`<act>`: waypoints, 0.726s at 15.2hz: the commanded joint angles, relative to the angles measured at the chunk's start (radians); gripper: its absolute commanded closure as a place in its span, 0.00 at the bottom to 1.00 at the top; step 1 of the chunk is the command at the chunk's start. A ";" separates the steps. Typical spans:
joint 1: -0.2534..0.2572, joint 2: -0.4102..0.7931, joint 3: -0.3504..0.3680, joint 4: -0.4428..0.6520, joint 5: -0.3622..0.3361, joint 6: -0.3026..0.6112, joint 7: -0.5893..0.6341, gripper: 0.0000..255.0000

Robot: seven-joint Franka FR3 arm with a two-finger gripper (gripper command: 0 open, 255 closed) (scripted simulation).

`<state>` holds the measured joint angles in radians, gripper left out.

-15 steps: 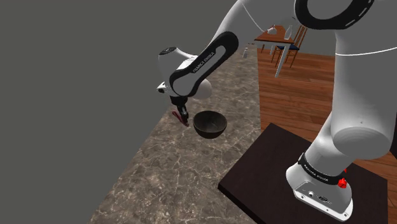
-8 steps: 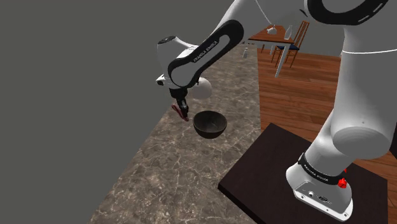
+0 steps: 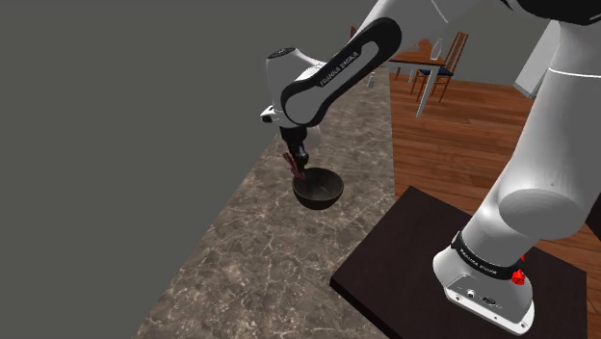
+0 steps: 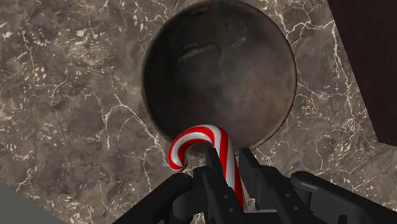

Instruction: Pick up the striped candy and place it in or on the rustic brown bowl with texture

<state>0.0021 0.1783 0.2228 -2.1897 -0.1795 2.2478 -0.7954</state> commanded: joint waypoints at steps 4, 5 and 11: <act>-0.055 -0.139 -0.032 -0.171 0.024 0.046 -0.098 1.00; -0.064 -0.162 -0.040 -0.198 0.027 0.053 -0.116 1.00; -0.063 -0.097 -0.044 -0.215 -0.003 0.132 -0.089 1.00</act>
<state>-0.0621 0.0669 0.1785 -2.4063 -0.1767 2.3674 -0.8908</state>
